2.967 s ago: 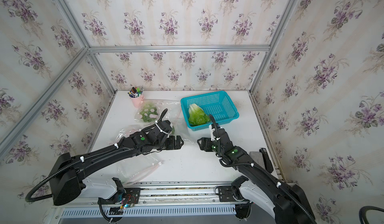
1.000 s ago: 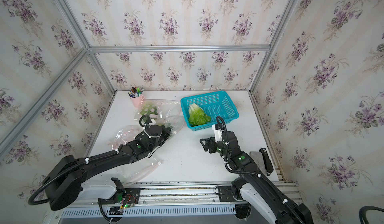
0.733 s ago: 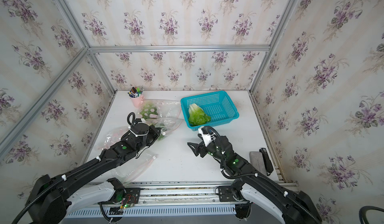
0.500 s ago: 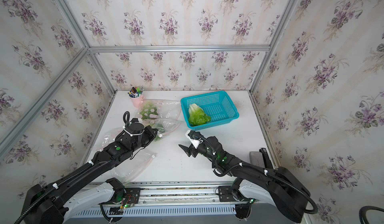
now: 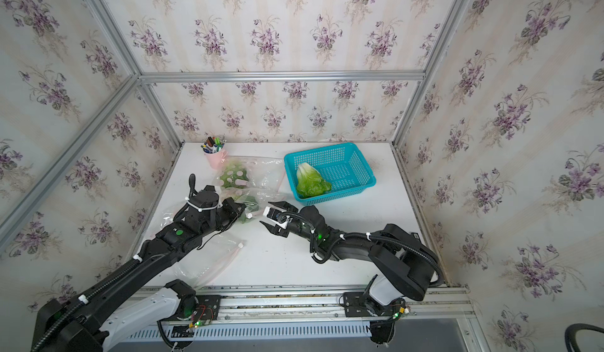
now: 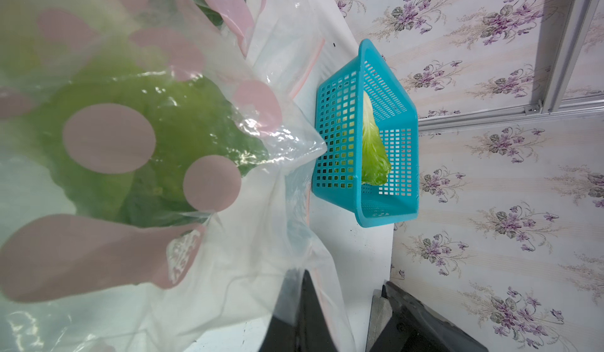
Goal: Open the zip-top bag and take out the chinese cabbages
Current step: Pick up the zipper food storage bag at the center of the board.
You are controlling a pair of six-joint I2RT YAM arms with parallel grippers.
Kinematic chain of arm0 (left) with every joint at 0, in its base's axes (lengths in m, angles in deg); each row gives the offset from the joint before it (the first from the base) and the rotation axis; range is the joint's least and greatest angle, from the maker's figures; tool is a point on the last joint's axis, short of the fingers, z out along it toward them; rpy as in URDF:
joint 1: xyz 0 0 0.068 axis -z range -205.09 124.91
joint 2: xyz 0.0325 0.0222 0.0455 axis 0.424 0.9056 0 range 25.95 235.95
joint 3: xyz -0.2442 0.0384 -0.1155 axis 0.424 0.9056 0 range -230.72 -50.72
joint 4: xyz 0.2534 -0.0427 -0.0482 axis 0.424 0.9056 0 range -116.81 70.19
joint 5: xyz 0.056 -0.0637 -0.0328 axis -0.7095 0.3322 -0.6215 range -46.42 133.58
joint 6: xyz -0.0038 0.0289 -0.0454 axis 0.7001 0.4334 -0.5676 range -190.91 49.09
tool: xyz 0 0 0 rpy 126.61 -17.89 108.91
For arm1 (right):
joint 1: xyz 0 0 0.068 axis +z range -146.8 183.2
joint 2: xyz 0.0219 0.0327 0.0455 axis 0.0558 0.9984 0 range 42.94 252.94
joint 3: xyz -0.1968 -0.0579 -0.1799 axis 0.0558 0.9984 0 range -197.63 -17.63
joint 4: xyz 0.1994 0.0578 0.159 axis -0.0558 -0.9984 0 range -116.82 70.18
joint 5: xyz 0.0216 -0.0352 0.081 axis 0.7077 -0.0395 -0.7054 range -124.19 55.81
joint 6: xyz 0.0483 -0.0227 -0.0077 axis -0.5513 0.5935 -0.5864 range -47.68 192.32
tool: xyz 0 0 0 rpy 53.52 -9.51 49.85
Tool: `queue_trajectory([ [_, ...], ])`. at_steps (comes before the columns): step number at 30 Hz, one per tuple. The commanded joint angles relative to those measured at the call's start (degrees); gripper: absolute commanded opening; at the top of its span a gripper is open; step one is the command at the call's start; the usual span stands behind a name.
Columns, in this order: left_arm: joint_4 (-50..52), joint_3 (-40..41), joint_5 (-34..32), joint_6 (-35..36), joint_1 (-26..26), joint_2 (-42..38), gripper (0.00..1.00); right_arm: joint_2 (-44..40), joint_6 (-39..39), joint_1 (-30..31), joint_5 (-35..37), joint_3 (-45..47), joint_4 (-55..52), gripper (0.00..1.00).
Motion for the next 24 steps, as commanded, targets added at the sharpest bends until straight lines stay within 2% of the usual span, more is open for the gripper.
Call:
queue_trajectory([
  [1,-0.27,-0.60,2.00,0.63,-0.40,0.54,0.00,2.55,3.89,0.99,0.27,-1.75,3.23,0.63],
  [14,0.69,-0.65,4.52,2.34,-1.84,0.57,0.00,9.60,2.15,1.29,4.43,-4.65,8.37,0.31],
  [17,1.04,-1.05,5.13,2.96,-2.00,0.99,0.00,9.49,0.23,1.31,7.21,-4.99,9.28,0.22],
  [24,1.56,-1.75,6.86,4.94,-2.73,1.80,0.00,9.97,0.09,1.30,6.66,-5.45,8.84,0.00],
])
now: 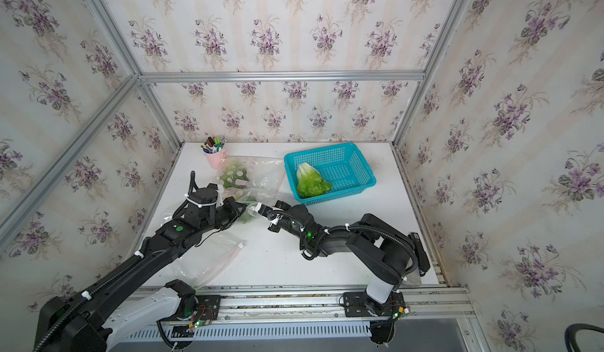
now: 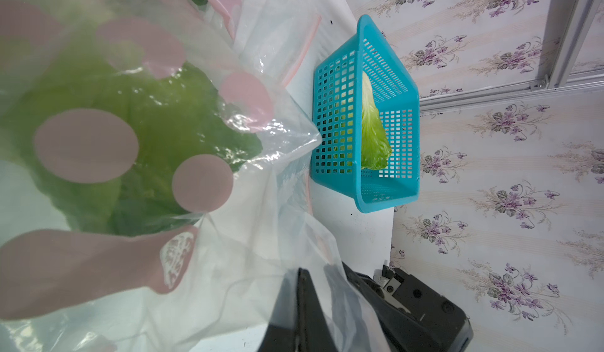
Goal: Open the zip-top bag and take out the chinese cabbages
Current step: Pick up the zipper food storage bag at the center of the board.
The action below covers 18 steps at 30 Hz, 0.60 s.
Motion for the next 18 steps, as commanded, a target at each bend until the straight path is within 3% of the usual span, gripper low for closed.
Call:
queue_trajectory([
  [1,0.67,-0.44,1.34,1.76,-0.44,0.02,0.00,0.27,-0.33,-0.01,-0.03,-0.27,2.00,0.00],
  [3,0.91,-0.62,1.98,2.38,-1.09,-0.10,0.02,-0.12,-0.69,-0.01,-0.41,0.04,1.96,0.00],
  [4,0.98,-0.90,1.99,3.26,-1.50,-0.10,0.16,-0.45,-0.75,-0.01,-0.67,0.15,1.55,0.00],
  [5,1.52,-1.54,4.13,4.70,-1.89,0.05,0.44,-0.93,-0.70,0.01,-0.59,0.39,0.88,0.00],
  [8,4.13,-5.44,7.40,12.69,-2.90,1.06,0.97,-4.00,-1.31,-0.78,-2.16,1.17,-2.48,0.00],
  [12,12.96,-15.68,12.35,32.66,-3.68,4.65,0.99,-9.63,-4.53,-4.15,-8.55,0.93,-10.23,0.00],
  [14,23.52,-25.46,10.06,44.89,-3.81,8.24,0.99,-11.90,-6.56,-6.71,-12.83,-1.54,-17.60,0.00],
  [18,27.54,-33.82,10.77,60.97,-3.77,10.44,0.95,-14.20,-5.66,-9.35,-16.87,-5.49,-29.78,0.00],
])
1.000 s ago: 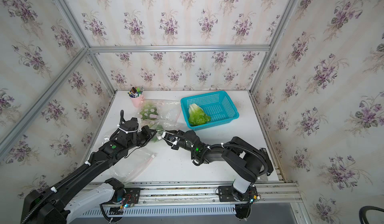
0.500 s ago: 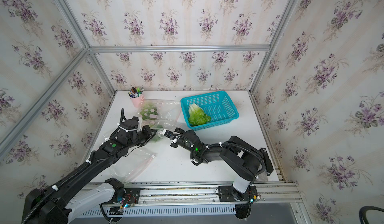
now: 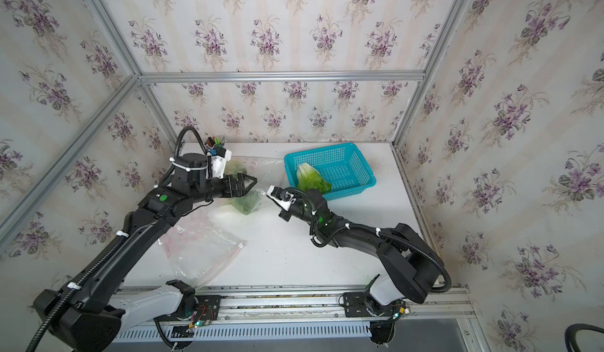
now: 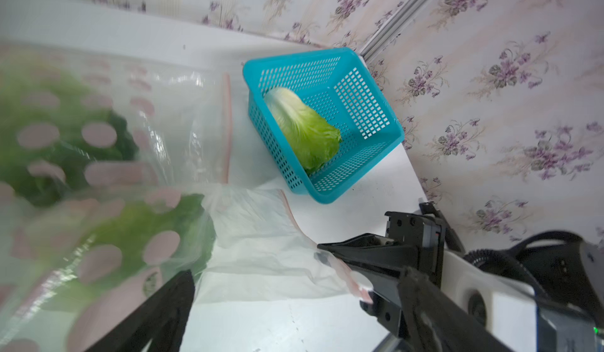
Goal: Open the zip-top bag and take out the chinese cabbages
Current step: Pick up the zipper food storage bag at the center of the board.
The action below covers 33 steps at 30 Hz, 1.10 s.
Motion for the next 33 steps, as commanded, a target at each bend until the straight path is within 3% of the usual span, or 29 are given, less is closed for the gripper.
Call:
queue_trajectory([
  [1,8.03,-3.61,4.68,22.49,0.04,0.79,0.95,-1.55,0.38,-0.92,-6.18,-1.98,-12.04,0.00],
  [7,7.06,-1.20,18.22,42.42,0.09,1.09,0.99,-3.87,-2.42,-4.20,-12.42,-3.41,-17.01,0.00],
  [14,12.20,-7.40,27.93,50.48,-0.01,8.72,0.96,-4.32,-6.77,-5.75,-15.73,-4.44,-19.40,0.00],
  [19,5.94,-6.08,23.54,54.49,0.47,7.13,1.00,-5.91,-7.01,-6.14,-16.59,-4.55,-22.91,0.00],
  [22,6.19,-7.13,24.74,56.70,0.55,7.03,0.99,-6.17,-7.45,-6.23,-17.32,-5.18,-23.62,0.00],
  [25,9.43,-7.39,26.33,60.45,1.12,6.57,0.86,-6.00,-7.86,-6.23,-17.81,-6.09,-24.26,0.00],
  [27,11.79,-7.13,24.24,62.54,2.08,6.65,0.65,-5.99,-7.85,-6.25,-17.88,-6.30,-24.35,0.00],
  [29,12.10,-5.60,21.19,64.13,3.37,6.20,0.60,-6.00,-7.84,-6.32,-17.87,-6.38,-24.55,0.00],
  [31,12.67,-4.48,18.91,65.38,4.88,6.02,0.48,-5.96,-7.59,-6.32,-18.02,-6.47,-24.95,0.00],
  [33,13.17,-4.08,17.18,66.30,6.08,6.56,0.45,-6.00,-7.52,-6.41,-18.25,-6.56,-25.32,0.00],
])
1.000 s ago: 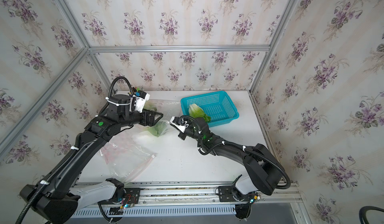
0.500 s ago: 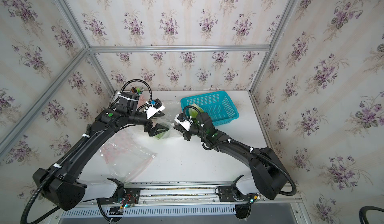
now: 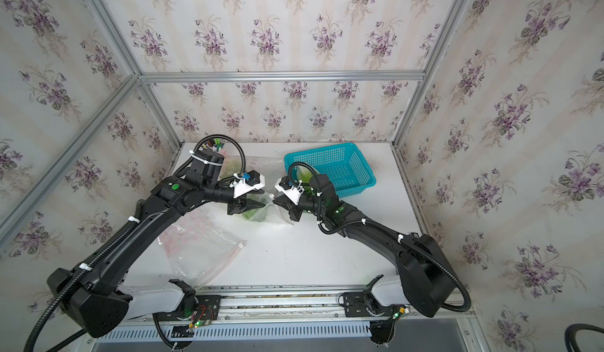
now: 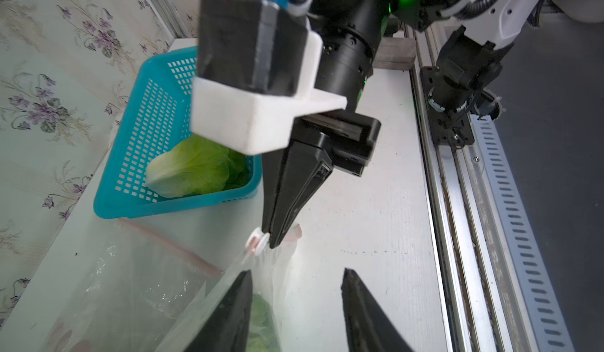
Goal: Open the zip-top bag and take out the chinese cabbages
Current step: Pick up the zipper food storage bag at the center of the board.
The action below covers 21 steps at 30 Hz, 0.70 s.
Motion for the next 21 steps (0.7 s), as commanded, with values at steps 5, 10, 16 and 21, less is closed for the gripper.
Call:
queue_trajectory([
  [5,2.40,-0.17,-6.31,5.06,2.85,2.84,0.49,-0.89,0.19,-0.09,-2.00,-0.20,-0.43,0.00],
  [10,2.43,-1.23,-8.57,5.88,2.86,4.68,0.52,-1.72,-0.12,-0.09,-1.98,0.47,-0.15,0.00],
  [16,2.05,-1.77,-10.96,6.68,1.40,5.80,0.79,-1.47,-1.16,-0.09,-2.09,1.62,2.34,0.00],
  [21,1.67,-2.42,-9.11,6.68,-0.77,6.22,0.82,-0.85,-1.73,-0.09,-2.43,1.90,3.53,0.00],
])
